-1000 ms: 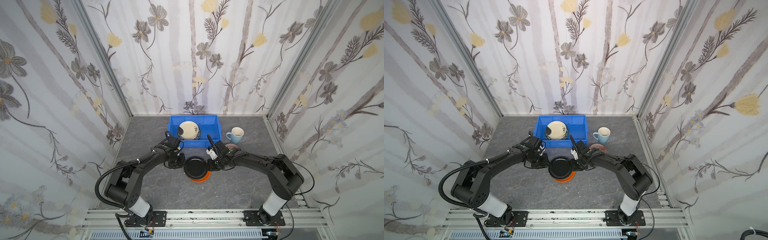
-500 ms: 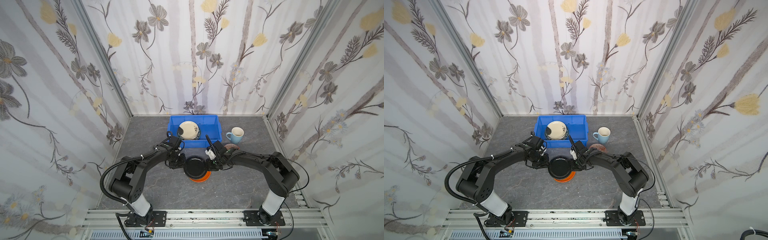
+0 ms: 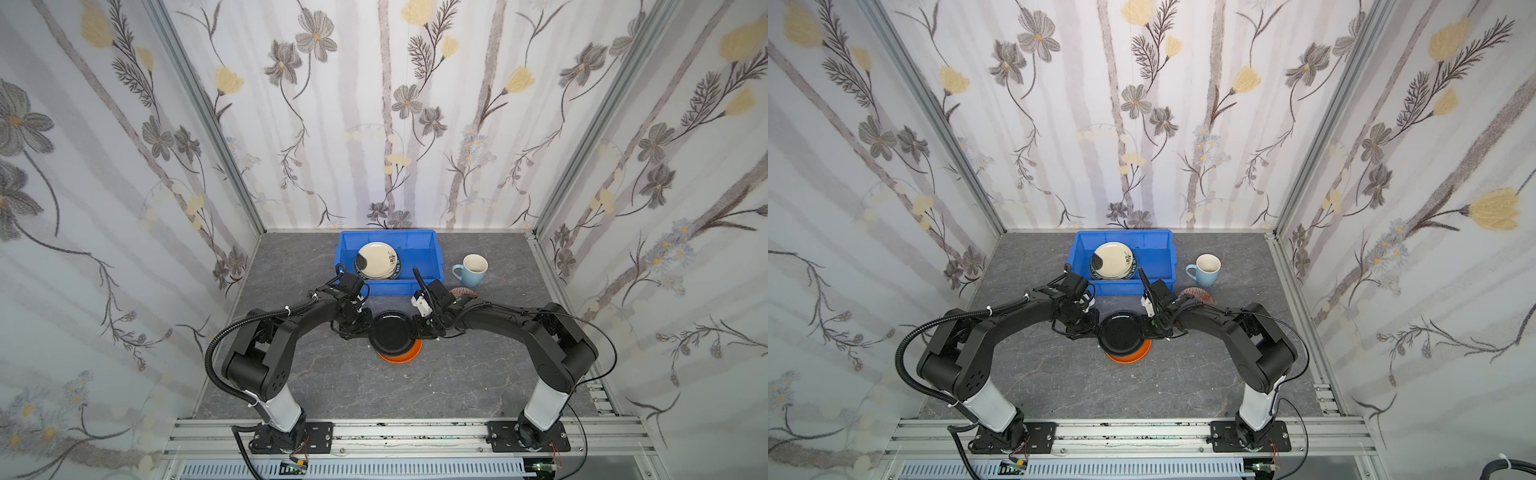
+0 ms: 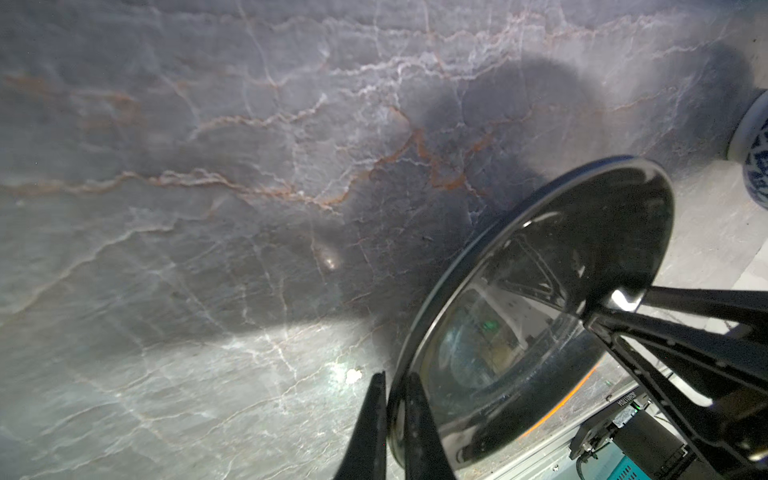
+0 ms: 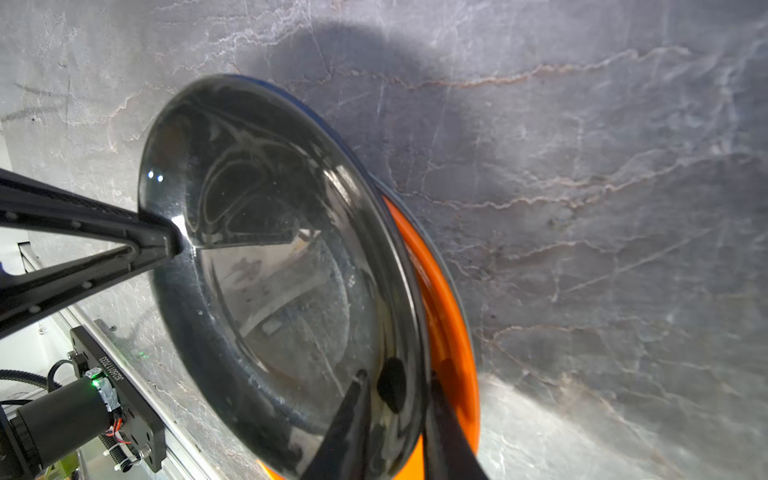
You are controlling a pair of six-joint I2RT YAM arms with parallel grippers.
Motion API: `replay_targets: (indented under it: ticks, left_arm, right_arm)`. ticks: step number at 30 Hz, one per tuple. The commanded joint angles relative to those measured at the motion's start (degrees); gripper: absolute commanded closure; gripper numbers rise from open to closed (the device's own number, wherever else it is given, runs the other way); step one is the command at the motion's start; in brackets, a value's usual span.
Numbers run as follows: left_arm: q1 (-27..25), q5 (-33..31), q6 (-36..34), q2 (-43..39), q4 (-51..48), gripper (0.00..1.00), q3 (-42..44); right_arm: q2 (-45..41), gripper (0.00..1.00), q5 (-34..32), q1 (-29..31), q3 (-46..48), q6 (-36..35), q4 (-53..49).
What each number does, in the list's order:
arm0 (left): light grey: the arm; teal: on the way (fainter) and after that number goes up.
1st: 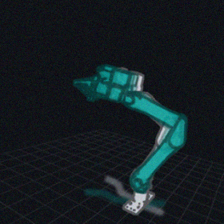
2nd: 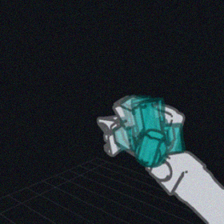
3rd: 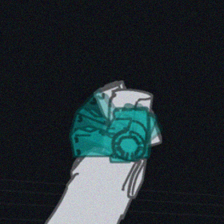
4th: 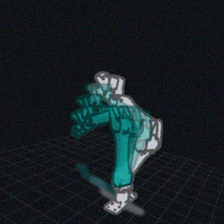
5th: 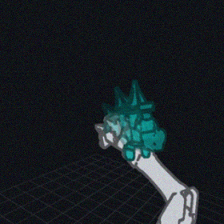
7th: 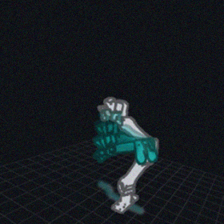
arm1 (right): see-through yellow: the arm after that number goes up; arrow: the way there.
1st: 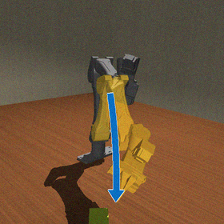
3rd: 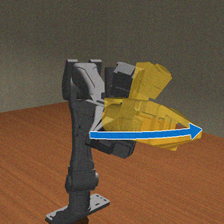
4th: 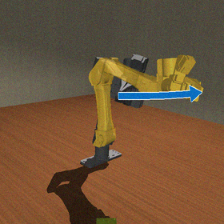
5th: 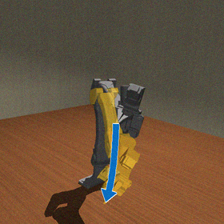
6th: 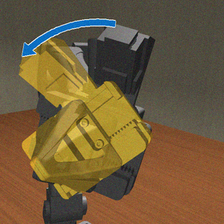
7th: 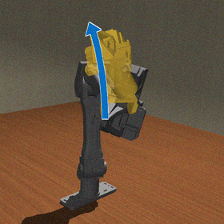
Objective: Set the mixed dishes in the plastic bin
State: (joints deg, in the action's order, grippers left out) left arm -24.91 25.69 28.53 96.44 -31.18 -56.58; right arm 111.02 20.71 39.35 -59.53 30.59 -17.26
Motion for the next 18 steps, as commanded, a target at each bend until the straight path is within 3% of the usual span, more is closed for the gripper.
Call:
replay_targets:
  ticks: [1, 5, 14, 16, 18]
  left_arm:
    - [-0.05, -0.56, 0.55, 0.54, 1.51, 0.96, -0.29]
    - [-0.05, -0.48, 0.51, 0.76, 1.56, 0.97, -0.27]
    - [-0.13, -0.56, 0.73, 0.60, 1.52, 0.94, -0.35]
    - [-0.07, -0.49, 0.51, 0.59, 1.24, 0.86, -0.68]
    - [-0.06, -0.85, 0.16, 0.45, 0.56, 0.70, -1.19]
  right_arm:
    - [-0.19, 0.77, 4.62, -0.18, 0.29, 0.18, 3.83]
    - [0.14, 0.79, 6.55, -0.46, 0.29, 0.29, 4.94]
    - [0.00, 0.96, 8.47, -0.86, 0.53, -0.23, 5.87]
    - [-0.32, 0.97, 8.43, -0.87, 0.55, -0.24, 5.83]
    - [-0.63, 0.98, 8.65, -1.08, 0.53, -0.37, 5.80]
